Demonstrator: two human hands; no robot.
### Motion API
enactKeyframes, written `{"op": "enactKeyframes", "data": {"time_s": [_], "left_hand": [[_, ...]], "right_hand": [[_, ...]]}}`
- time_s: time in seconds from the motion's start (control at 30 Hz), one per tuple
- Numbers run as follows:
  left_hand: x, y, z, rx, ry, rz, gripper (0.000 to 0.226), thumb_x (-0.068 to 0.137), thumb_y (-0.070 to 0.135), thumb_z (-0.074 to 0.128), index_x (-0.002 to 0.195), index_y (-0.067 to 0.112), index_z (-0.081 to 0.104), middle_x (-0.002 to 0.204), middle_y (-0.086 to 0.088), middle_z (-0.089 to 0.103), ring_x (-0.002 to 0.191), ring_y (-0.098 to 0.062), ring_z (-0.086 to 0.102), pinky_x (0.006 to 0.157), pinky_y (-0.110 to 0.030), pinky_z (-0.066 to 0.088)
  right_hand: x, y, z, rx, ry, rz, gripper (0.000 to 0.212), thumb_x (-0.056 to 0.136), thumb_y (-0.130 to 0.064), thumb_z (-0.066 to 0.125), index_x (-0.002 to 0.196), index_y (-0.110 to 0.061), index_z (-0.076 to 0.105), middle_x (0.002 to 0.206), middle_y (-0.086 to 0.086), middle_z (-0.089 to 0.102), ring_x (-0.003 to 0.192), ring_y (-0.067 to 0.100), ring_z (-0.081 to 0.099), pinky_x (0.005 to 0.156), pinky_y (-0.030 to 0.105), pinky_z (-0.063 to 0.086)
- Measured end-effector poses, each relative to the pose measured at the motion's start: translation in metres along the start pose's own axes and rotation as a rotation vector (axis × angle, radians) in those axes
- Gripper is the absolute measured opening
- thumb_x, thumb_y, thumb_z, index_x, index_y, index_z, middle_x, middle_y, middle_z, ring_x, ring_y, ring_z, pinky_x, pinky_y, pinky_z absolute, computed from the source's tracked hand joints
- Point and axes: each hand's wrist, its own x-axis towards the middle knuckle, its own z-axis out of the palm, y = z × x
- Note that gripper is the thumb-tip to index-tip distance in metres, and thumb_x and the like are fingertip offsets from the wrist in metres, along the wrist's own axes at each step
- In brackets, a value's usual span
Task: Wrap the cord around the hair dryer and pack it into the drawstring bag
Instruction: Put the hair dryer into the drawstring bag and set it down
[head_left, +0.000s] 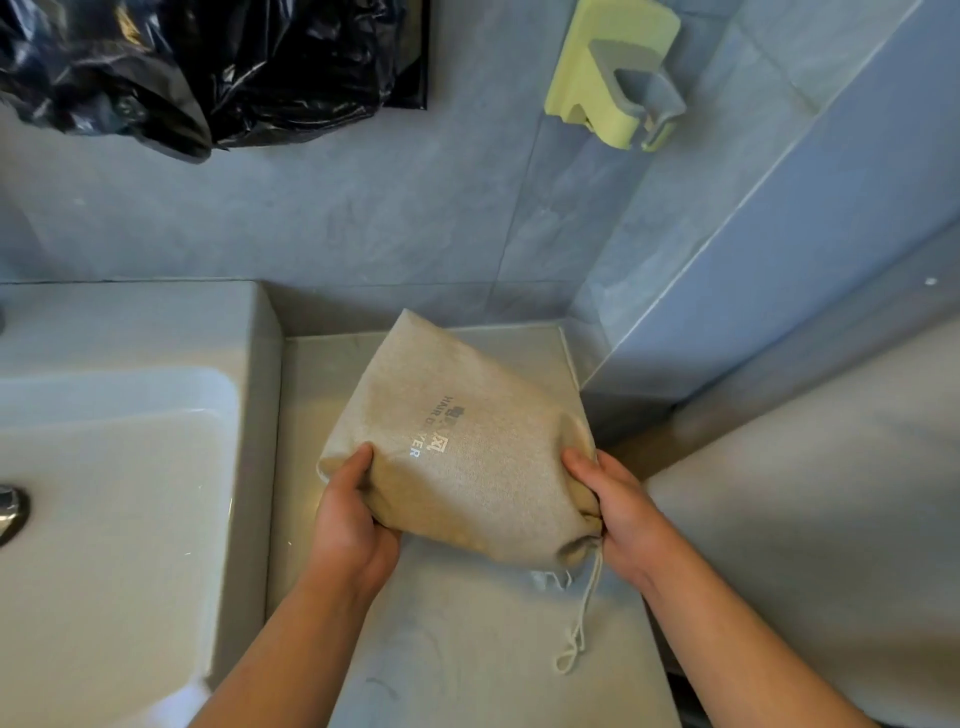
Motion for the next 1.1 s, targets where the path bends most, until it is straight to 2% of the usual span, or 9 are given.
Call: {"op": "enactKeyframes", "data": {"time_s": [0.3,0.43,0.53,0.67,0.8,0.87,0.97,1.03,1.1], "left_hand": [[0.041,-0.010,0.007,-0.151,0.162,0.066,0.026,0.097,0.029,0.053,0.109,0.011,0.068,0.092,-0.005,0.077,0.083,-0.019,0.074,0.088,-0.041,0.055],[0.055,-0.012,0.005,-0.205,0.211,0.067,0.037,0.097,0.029,0.052,0.124,0.007,0.063,0.117,-0.012,0.071,0.109,-0.027,0.067,0.102,-0.047,0.048],[0.060,-0.014,0.004,-0.218,0.231,0.080,0.039,0.098,0.029,0.051,0.129,0.007,0.060,0.123,-0.014,0.068,0.116,-0.029,0.063,0.104,-0.050,0.045],[0.065,-0.015,0.001,-0.155,0.283,0.068,0.035,0.097,0.030,0.053,0.124,0.010,0.062,0.116,-0.010,0.072,0.109,-0.027,0.067,0.098,-0.048,0.050],[0.061,-0.007,-0.010,-0.026,0.346,0.096,0.037,0.094,0.022,0.060,0.127,0.007,0.060,0.117,-0.012,0.071,0.097,-0.024,0.072,0.071,-0.036,0.060],[0.045,-0.004,-0.013,0.220,0.443,0.177,0.040,0.092,0.017,0.062,0.128,0.002,0.055,0.123,-0.017,0.065,0.097,-0.026,0.067,0.078,-0.038,0.057],[0.013,-0.005,-0.012,1.076,0.595,0.493,0.062,0.089,0.024,0.063,0.143,0.005,0.038,0.144,-0.015,0.045,0.130,-0.029,0.044,0.108,-0.041,0.036],[0.014,-0.004,-0.010,1.407,0.419,0.760,0.073,0.089,0.034,0.065,0.150,0.012,0.031,0.157,-0.008,0.031,0.147,-0.020,0.020,0.118,-0.036,0.018],[0.036,0.002,-0.011,1.601,0.228,0.784,0.085,0.083,0.054,0.061,0.152,0.017,0.028,0.161,-0.004,0.022,0.150,-0.018,0.007,0.119,-0.035,0.009]], "right_hand": [[0.098,-0.035,0.018,-0.231,-0.161,0.030,0.041,0.080,-0.033,0.073,0.115,-0.014,0.066,0.107,0.015,0.074,0.097,0.032,0.070,0.077,0.042,0.056],[0.129,-0.037,0.027,-0.346,-0.188,0.031,0.043,0.074,-0.040,0.078,0.110,-0.018,0.069,0.101,0.012,0.076,0.094,0.031,0.072,0.083,0.045,0.057],[0.144,-0.036,0.030,-0.397,-0.195,0.032,0.045,0.069,-0.043,0.080,0.107,-0.021,0.070,0.098,0.011,0.076,0.093,0.031,0.072,0.086,0.050,0.057],[0.154,-0.036,0.033,-0.424,-0.202,0.032,0.041,0.072,-0.039,0.080,0.106,-0.020,0.070,0.096,0.010,0.077,0.092,0.031,0.072,0.087,0.050,0.057],[0.156,-0.038,0.026,-0.415,-0.126,-0.007,0.059,0.071,-0.049,0.077,0.119,-0.017,0.063,0.107,0.010,0.072,0.098,0.028,0.069,0.089,0.047,0.056],[0.154,-0.036,0.018,-0.376,-0.001,-0.045,0.078,0.067,-0.061,0.072,0.129,-0.019,0.054,0.121,0.009,0.065,0.107,0.027,0.064,0.095,0.050,0.052],[0.132,-0.033,0.009,-0.375,0.201,-0.182,0.059,0.085,-0.046,0.061,0.134,-0.016,0.047,0.127,0.006,0.058,0.114,0.024,0.058,0.098,0.045,0.049],[0.114,-0.023,0.009,-0.514,0.235,-0.245,0.050,0.087,-0.046,0.058,0.124,-0.013,0.054,0.116,0.006,0.062,0.106,0.024,0.060,0.092,0.042,0.050],[0.096,-0.013,0.019,-0.670,0.142,-0.230,0.056,0.081,-0.060,0.056,0.118,-0.017,0.055,0.106,0.000,0.063,0.097,0.018,0.061,0.084,0.040,0.052]]}}
